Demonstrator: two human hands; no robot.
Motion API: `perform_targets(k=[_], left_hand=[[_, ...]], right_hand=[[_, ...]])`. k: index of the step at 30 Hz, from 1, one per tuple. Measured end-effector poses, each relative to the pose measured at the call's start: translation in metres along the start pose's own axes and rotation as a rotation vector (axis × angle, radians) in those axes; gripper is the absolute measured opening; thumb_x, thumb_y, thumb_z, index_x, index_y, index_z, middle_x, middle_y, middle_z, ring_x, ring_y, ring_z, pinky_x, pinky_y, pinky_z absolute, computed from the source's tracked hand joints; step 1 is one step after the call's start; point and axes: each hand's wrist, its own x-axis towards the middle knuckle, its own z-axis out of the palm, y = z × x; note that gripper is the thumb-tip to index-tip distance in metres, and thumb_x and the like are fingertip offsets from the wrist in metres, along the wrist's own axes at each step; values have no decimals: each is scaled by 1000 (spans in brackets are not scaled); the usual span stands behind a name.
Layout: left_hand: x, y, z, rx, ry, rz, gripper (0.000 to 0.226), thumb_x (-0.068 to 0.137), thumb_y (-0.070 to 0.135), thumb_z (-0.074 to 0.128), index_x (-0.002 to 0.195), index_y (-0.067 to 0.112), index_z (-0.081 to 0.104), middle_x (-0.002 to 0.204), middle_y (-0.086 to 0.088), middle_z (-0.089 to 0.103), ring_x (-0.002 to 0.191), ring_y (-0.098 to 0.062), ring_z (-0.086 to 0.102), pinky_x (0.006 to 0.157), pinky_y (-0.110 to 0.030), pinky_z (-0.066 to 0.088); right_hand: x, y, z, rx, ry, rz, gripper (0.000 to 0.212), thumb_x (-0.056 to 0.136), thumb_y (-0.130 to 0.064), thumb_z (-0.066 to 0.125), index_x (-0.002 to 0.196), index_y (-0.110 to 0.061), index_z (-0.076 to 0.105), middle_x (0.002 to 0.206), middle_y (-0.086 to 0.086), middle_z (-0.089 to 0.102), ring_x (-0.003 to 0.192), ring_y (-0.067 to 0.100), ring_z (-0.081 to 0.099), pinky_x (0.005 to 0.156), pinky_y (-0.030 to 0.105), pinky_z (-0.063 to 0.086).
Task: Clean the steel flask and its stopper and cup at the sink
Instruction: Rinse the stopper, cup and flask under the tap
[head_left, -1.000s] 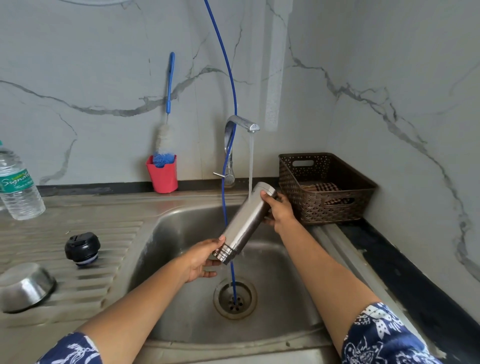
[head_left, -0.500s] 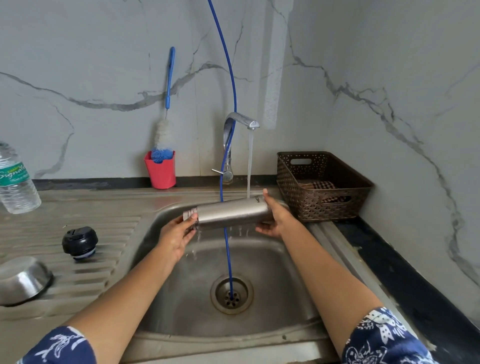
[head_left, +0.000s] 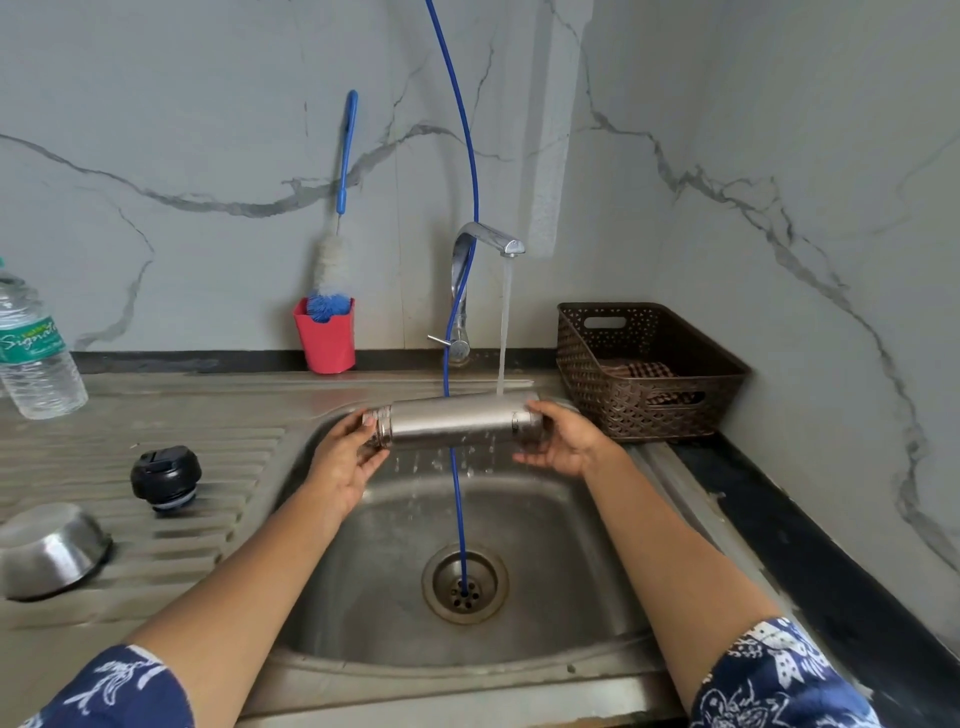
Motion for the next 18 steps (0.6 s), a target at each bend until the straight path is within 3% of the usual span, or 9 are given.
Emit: perform_targets(k=[4, 8, 11, 13, 15, 18], left_hand=[[0, 0, -2, -54, -16, -55, 40, 95, -2, 47, 132, 11, 51, 135, -19, 53, 107, -26, 56, 97, -39, 43], [-3, -2, 2, -33, -3, -82, 19, 96, 7, 52, 114, 4, 56, 134, -18, 53, 100, -21, 59, 96, -34, 43], [-1, -2, 3, 13, -6, -119, 6, 96, 8, 53, 95, 10, 58, 129, -18, 55, 88, -18, 59, 97, -34, 44], [0, -2, 0, 32, -20, -161, 8, 95, 7, 54, 99, 10, 59, 121, -17, 58, 97, -24, 60, 99, -38, 45], [-1, -3, -1, 53, -17, -183, 22, 94, 5, 54, 115, 8, 59, 114, -16, 59, 115, -30, 56, 93, -40, 47], [-4, -2, -4, 49, 7, -167, 34, 95, 4, 53, 128, 8, 54, 122, -17, 57, 123, -30, 52, 93, -41, 46]], right_hand=[[0, 0, 6, 75, 90, 0, 36, 87, -29, 66, 116, -13, 53, 113, 17, 57, 102, 35, 60, 72, 48, 57], [2, 3, 10, 44, 121, -94, 32, 87, -14, 65, 116, -17, 52, 111, 10, 55, 93, 28, 57, 66, 45, 55], [0, 1, 9, 86, 65, -144, 32, 86, -9, 64, 115, -9, 51, 109, 13, 57, 97, 26, 58, 71, 39, 58], [-2, -1, 9, 122, 33, -159, 32, 88, -5, 61, 118, -6, 51, 108, 14, 57, 96, 25, 59, 69, 33, 59], [-2, -2, 5, 159, -1, -152, 46, 88, -1, 57, 132, -12, 46, 112, 14, 54, 98, 27, 57, 65, 32, 60], [-3, -3, 0, 67, -69, -80, 55, 89, -2, 57, 135, -28, 46, 117, 12, 49, 102, 31, 55, 70, 40, 59]])
